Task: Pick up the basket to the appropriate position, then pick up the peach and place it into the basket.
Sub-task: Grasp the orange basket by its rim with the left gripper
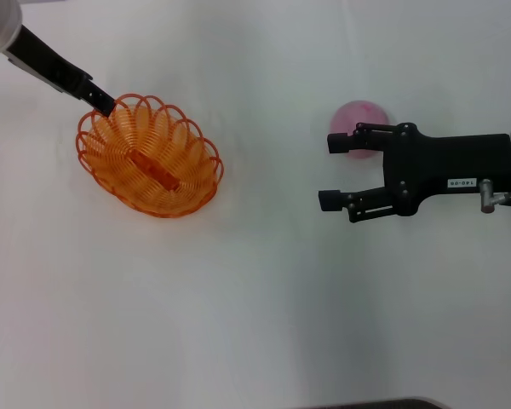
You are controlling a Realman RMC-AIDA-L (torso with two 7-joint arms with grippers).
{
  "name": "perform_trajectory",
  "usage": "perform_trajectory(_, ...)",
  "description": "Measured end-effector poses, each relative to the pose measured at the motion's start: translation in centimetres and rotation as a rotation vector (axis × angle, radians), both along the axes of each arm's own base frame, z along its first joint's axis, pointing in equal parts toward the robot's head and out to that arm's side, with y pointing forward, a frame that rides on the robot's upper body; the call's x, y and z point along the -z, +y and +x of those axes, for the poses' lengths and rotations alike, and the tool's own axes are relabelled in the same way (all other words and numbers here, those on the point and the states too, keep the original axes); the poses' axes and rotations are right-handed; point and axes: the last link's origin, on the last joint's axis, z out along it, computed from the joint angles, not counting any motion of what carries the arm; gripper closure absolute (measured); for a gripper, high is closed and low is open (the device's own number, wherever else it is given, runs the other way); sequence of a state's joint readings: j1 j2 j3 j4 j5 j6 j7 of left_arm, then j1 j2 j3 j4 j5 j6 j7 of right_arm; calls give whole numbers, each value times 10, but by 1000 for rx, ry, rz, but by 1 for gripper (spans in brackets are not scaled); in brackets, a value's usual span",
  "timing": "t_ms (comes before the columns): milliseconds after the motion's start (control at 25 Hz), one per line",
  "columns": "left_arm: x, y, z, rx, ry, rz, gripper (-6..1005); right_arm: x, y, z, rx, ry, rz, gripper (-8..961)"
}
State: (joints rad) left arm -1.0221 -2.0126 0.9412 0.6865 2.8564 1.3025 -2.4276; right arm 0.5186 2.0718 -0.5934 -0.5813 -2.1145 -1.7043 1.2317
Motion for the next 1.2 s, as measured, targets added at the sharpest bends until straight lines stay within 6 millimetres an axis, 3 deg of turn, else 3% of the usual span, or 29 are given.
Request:
perform_trajectory(400,26,-3,-13,30,25,14,154,1,2,2,15,-9,9,-4)
perform_trajectory(1160,25,0,-14,38,23,38,181,1,10,-1,17,-22,23,-4)
perform_trajectory(1200,25,0,-14,39,24,37,216,1,10,0,18,-21,25,-4)
